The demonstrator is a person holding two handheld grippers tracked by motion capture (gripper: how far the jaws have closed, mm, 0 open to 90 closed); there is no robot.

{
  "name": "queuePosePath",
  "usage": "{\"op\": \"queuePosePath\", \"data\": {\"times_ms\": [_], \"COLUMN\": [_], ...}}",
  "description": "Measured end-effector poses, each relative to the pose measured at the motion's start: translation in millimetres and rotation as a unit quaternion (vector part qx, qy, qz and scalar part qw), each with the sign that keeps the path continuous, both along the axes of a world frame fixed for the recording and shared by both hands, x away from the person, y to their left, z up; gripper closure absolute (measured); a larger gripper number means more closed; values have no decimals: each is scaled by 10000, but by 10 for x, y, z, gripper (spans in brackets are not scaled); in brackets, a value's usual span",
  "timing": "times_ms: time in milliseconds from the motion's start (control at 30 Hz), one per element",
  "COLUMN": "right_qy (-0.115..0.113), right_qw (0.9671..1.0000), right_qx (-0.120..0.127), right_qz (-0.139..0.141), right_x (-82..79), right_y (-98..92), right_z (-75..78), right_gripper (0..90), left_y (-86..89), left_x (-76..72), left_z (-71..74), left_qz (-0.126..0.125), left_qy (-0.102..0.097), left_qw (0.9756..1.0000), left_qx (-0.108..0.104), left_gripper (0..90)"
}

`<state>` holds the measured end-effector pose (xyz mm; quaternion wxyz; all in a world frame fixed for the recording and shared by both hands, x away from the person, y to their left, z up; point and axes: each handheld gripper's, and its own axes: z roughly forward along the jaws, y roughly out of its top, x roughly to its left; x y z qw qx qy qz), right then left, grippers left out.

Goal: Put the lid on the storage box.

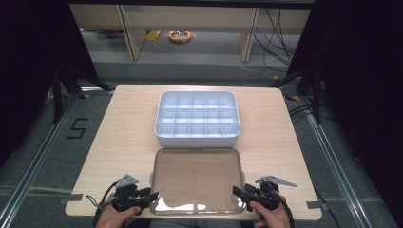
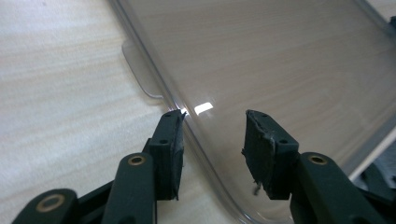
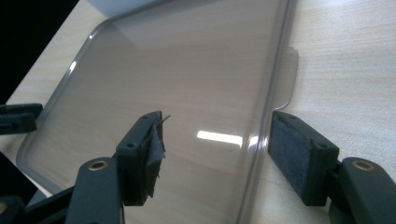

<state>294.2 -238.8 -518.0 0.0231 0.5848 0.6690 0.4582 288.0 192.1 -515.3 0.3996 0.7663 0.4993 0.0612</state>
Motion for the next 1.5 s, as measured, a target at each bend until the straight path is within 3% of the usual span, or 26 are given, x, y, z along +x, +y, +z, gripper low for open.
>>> {"op": "queuePosePath", "data": {"times_ms": [100,133,233,267,333,400,433,467,500,533,600,667,700,767,800,833,867,900,933,1000,1233,1267,1333,1367,1400,1500], "right_qy": [97,66,399,165,529,468,623,485,687,702,433,304,216,251,77,77,-127,-131,-323,-619,-739,-942,-723,-723,-872,-979], "right_qw": [9988,9987,9959,9977,9937,9937,9906,9927,9899,9890,9949,9951,9962,9959,9969,9969,9974,9972,9976,9962,9950,9929,9941,9941,9930,9915], "right_qx": [414,419,632,517,847,880,1079,994,1158,1234,843,914,835,861,779,779,703,725,579,515,471,441,582,582,520,473], "right_qz": [-225,-288,-503,-403,-508,-505,-558,-492,-453,-426,-354,-236,-149,-109,-1,-1,84,115,175,315,488,582,553,553,596,711], "right_x": [-9,-4,-53,-38,-79,-77,-93,-79,-95,-90,-86,-95,-95,-145,-153,-153,-186,-201,-200,-209,-242,-227,-270,-270,-259,-258], "right_y": [-41,-50,-48,-86,-82,-112,-109,-128,-110,-87,-81,-99,-113,-105,-113,-113,-109,-106,-107,-89,-100,-114,-97,-97,-99,-104], "right_z": [-35,-53,-28,-70,-40,-71,-62,-97,-86,-106,-82,-37,-40,-16,-23,-23,19,43,58,103,144,129,170,170,163,171], "right_gripper": [420,440,490,506,552,573,600,634,648,645,635,643,642,640,639,639,636,635,634,628,631,631,631,631,632,634], "left_y": [17,18,19,22,-3,22,-5,3,6,6,-9,-6,-7,-13,-15,-15,-12,7,-21,-24,-13,-10,-2,26,0,25], "left_x": [3,4,-1,-2,-8,-5,-8,-5,-4,-4,-8,-6,-6,-9,-10,-10,-8,-1,-1,7,22,29,34,39,41,56], "left_z": [0,-1,-1,0,-9,2,-8,-5,-3,-3,-11,-10,-9,-9,-10,-10,-8,-9,-15,-9,-13,-14,-13,-2,-7,-11], "left_qz": [-43,-36,-34,-31,109,-57,54,-19,-47,-47,16,3,-13,-108,-100,-100,-114,-208,-45,-27,60,52,34,-109,83,78], "left_qy": [9,9,-8,0,-20,3,-53,-42,-14,-14,-26,-2,2,1,8,8,44,55,86,128,157,158,155,185,189,225], "left_qw": [10000,10000,10000,10000,9999,10000,9999,10000,10000,10000,9999,9998,9998,9997,9997,9997,9996,9995,9990,9989,9985,9983,9985,9991,9984,9980], "left_qx": [11,-2,15,9,-129,30,-74,-19,-3,-3,-150,-187,-193,-215,-238,-238,-269,-233,-445,-451,-524,-555,-523,-356,-522,-591], "left_gripper": [581,582,582,581,580,576,574,572,569,568,564,540,522,482,464,456,442,433,410,351,347,347,347,347,347,348]}}
